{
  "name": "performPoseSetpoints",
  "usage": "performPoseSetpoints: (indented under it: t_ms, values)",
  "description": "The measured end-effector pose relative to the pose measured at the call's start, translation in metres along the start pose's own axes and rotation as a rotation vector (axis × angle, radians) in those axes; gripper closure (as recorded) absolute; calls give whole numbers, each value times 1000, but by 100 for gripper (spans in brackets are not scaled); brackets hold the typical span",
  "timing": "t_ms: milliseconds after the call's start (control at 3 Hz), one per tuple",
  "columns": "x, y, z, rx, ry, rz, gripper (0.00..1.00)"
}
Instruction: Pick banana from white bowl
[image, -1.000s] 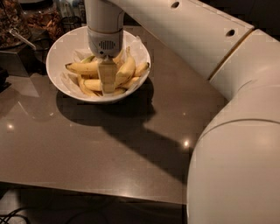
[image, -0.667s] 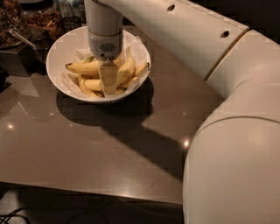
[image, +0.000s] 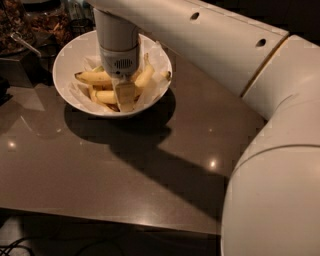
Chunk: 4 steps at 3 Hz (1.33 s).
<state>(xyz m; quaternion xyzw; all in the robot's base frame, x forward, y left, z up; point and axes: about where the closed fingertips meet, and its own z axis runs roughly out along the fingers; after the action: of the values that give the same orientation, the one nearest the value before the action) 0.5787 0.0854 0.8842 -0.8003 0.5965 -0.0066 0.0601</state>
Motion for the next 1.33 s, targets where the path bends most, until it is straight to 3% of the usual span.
performPoseSetpoints:
  t_ms: [667, 1333]
  values:
    - [-2, 16, -12, 35, 6, -44, 97]
    - [-2, 15, -14, 35, 6, -44, 100]
